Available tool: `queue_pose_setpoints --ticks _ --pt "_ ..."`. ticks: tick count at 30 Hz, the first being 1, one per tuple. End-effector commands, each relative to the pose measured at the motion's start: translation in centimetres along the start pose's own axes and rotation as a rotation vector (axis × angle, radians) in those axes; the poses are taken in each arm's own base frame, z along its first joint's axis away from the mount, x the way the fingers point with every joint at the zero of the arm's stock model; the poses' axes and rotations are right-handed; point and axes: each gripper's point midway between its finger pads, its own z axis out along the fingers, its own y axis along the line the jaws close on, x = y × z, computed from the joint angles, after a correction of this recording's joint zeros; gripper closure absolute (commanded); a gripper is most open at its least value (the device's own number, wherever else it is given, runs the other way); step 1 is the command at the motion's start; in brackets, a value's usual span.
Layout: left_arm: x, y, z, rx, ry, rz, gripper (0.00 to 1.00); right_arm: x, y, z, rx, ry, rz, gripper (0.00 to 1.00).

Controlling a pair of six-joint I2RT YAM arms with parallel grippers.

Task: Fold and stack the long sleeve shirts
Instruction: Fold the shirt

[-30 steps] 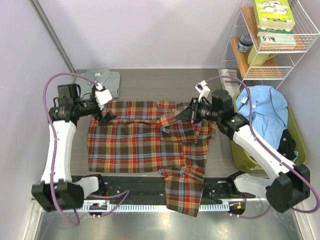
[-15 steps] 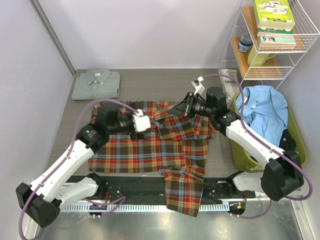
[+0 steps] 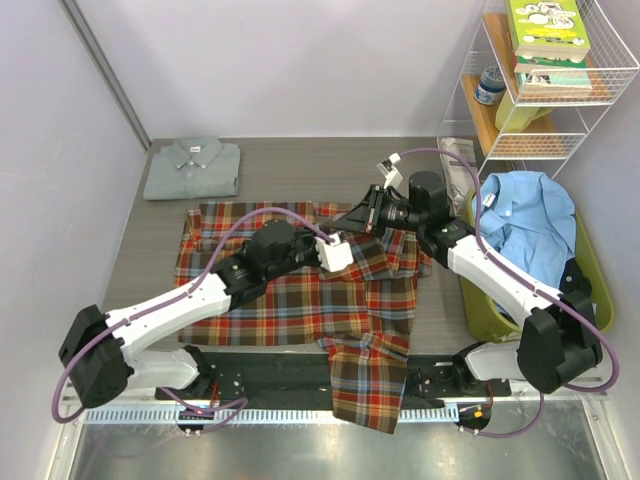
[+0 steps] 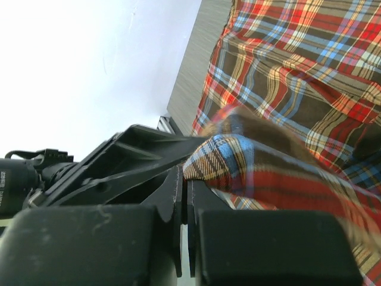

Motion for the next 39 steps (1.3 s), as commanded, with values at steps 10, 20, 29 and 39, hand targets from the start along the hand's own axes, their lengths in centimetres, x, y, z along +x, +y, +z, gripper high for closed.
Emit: queue_pose_setpoints --ticks 10,20,29,39 --pt "-1.5 0.5 -4.1 0.105 -0.007 -0.040 1.00 -1.1 -0.6 -6.6 0.103 0.114 -0.415 0.72" --pt "-8.2 -6.6 -12.3 0.640 -0.241 -0.203 1.00 -8.7 -6.9 -7.7 0.301 0.020 -0.479 0.46" --pt "-8.7 -7.9 -13.4 0.825 -0.192 -0.238 1.00 -11.7 -18.6 -3.0 0.477 0.106 -0.402 0.59" --pt "-7.0 -4.6 -7.8 0.531 -0.042 -0.520 1.00 -8.1 -30.3 -1.5 0.659 0.295 -0.306 0.62"
